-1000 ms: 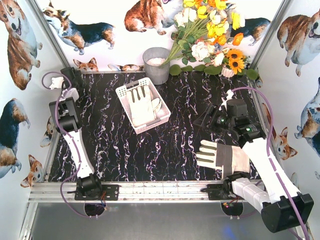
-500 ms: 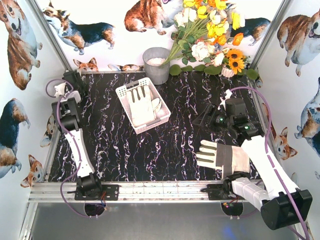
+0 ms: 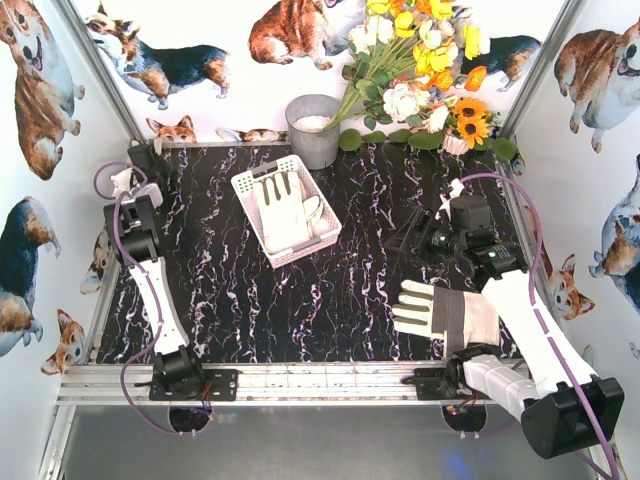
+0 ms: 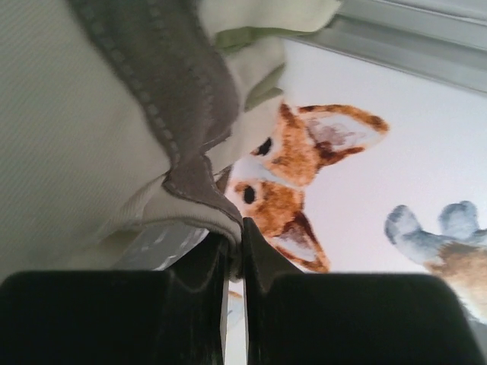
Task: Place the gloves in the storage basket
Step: Move the glove to the center of the board.
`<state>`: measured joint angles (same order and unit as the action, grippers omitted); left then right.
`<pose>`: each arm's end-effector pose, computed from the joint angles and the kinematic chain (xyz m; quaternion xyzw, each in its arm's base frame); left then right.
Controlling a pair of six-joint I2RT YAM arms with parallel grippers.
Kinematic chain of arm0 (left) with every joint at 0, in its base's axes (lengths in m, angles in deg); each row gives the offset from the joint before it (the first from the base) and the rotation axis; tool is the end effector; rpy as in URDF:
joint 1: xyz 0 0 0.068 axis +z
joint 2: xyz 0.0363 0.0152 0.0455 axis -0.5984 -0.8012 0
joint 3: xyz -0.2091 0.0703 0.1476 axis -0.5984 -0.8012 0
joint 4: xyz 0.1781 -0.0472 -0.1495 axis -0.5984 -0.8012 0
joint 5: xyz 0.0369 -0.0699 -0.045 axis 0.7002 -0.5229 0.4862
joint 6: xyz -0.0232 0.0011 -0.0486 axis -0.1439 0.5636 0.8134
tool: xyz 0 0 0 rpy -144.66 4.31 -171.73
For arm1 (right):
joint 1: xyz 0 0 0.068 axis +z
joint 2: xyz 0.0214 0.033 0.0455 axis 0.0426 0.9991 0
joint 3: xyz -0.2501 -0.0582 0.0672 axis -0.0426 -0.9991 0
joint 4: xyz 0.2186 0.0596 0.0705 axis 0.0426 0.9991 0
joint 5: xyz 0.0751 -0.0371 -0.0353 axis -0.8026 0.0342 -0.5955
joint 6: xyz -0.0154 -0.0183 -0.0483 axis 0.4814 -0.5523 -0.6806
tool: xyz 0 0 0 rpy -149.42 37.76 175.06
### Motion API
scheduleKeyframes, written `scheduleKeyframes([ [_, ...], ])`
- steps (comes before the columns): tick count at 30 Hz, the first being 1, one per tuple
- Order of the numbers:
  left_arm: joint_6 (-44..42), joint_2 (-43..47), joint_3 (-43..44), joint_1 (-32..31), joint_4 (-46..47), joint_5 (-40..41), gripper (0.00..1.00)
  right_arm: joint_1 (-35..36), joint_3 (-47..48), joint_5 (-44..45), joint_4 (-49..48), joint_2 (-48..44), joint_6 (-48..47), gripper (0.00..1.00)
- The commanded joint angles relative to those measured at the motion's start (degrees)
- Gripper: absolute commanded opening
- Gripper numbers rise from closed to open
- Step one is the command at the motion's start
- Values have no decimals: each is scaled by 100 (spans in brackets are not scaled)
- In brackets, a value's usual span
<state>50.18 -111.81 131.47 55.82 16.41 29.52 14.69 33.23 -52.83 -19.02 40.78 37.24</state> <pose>0.5138 0.1828 0.1241 -0.7419 0.3970 -0.3013 0.4486 0.1728 0.0504 0.2958 0.1410 0.8904 0.3228 0.2882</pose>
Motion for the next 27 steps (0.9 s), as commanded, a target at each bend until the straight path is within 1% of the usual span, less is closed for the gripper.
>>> scheduleKeyframes([
  [1, 25, 335, -577, -6, 447, -113, 0, -12, 110, 17, -343, -48, 5, 61],
  [6, -386, 978, -1390, -26, 665, -350, 0, -12, 155, 23, -249, -173, -72, 61],
  [10, -436, 1683, -2557, -59, 1091, -449, 0, -12, 186, 126, -66, -336, -199, 61],
  [14, -562, 2370, -3611, -103, 1487, -589, 0, -12, 191, 42, 25, -453, -291, 61],
  [22, -893, 3491, -5234, -305, 1584, -965, 0, -12, 110, -140, 213, -645, -451, 61],
  [27, -1061, 4322, -6194, -541, 1494, -925, 0, -12, 109, -245, 300, -723, -543, 61],
])
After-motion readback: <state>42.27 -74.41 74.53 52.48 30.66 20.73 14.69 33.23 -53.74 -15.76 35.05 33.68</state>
